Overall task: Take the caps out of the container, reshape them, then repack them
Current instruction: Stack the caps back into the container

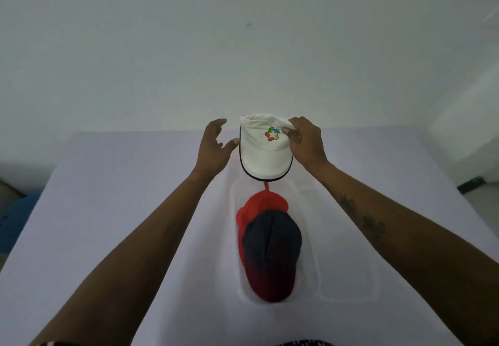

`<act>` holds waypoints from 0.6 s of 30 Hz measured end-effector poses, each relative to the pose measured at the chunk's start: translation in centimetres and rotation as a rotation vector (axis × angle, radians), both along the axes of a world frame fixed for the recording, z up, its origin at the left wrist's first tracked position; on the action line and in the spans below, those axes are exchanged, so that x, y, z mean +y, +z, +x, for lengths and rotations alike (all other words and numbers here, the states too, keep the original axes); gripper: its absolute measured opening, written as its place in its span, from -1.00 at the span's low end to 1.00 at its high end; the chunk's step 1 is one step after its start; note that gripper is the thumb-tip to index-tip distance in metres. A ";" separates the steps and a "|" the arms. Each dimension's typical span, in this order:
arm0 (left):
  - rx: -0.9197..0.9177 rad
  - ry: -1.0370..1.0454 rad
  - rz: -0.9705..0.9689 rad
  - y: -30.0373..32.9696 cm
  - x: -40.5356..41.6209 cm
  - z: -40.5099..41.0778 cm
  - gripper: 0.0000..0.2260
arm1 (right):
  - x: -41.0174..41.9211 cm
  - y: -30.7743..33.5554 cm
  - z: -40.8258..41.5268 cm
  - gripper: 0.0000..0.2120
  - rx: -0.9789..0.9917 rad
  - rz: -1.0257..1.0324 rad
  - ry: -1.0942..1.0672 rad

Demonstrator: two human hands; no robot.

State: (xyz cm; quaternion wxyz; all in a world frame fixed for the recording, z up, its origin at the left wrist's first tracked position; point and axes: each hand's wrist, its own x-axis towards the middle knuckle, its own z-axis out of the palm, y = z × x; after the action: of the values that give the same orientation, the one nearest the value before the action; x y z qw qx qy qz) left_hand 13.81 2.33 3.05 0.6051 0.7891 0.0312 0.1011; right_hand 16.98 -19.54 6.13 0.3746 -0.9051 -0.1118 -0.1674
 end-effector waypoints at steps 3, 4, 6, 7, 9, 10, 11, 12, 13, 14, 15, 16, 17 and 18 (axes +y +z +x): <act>0.181 -0.033 0.024 -3.0 -2.2 -1.3 -0.56 | -3.5 0.0 -0.4 -0.88 -0.017 -0.006 -0.082; 0.251 -0.069 0.034 -4.3 -2.8 -1.9 -0.58 | -4.3 -0.2 -0.4 -0.88 -0.019 -0.006 -0.104; 0.374 -0.156 0.086 -6.4 -4.1 -3.0 -0.61 | -5.5 -0.7 -0.5 -0.87 -0.030 -0.013 -0.133; 0.413 -0.192 0.129 -7.3 -4.7 -3.5 -0.62 | -5.8 -1.0 -0.6 -0.86 -0.038 -0.019 -0.137; 0.459 -0.233 0.203 -8.6 -5.7 -4.2 -0.62 | -5.7 -1.5 -0.6 -0.86 -0.049 -0.016 -0.131; 0.484 -0.237 0.221 -9.0 -6.1 -4.6 -0.62 | -5.5 -1.8 -0.5 -0.85 -0.046 -0.010 -0.125; 0.514 -0.233 0.224 -9.4 -6.3 -4.9 -0.62 | -5.1 -2.1 -0.5 -0.85 -0.044 -0.006 -0.118; 0.538 -0.228 0.224 -9.8 -6.4 -5.1 -0.63 | -4.7 -2.3 -0.3 -0.84 -0.049 -0.002 -0.110; 0.554 -0.224 0.226 -10.2 -6.5 -5.3 -0.67 | -4.3 -2.5 -0.2 -0.84 -0.061 -0.004 -0.097; 0.559 -0.224 0.222 -10.5 -6.4 -5.6 -0.74 | -3.9 -2.7 -0.1 -0.83 -0.079 -0.005 -0.082; 0.559 -0.225 0.209 -10.7 -6.4 -5.8 -0.82 | -3.5 -2.9 0.0 -0.82 -0.093 -0.007 -0.070; 0.554 -0.228 0.193 -10.8 -6.4 -6.0 -0.90 | -3.1 -3.1 0.0 -0.80 -0.099 -0.009 -0.063; 0.549 -0.236 0.173 -10.7 -6.3 -6.2 -0.96 | -2.6 -3.2 -0.1 -0.78 -0.094 -0.012 -0.061; 0.545 -0.255 0.152 -10.5 -6.3 -6.4 -0.99 | -2.2 -3.4 -0.2 -0.77 -0.090 -0.014 -0.058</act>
State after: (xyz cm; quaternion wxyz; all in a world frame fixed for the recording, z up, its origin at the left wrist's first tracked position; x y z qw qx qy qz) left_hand 7.43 -3.94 -7.48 0.5216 0.8276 0.0854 -0.1891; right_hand 16.78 -21.73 2.71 0.3580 -0.9020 -0.1032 -0.2179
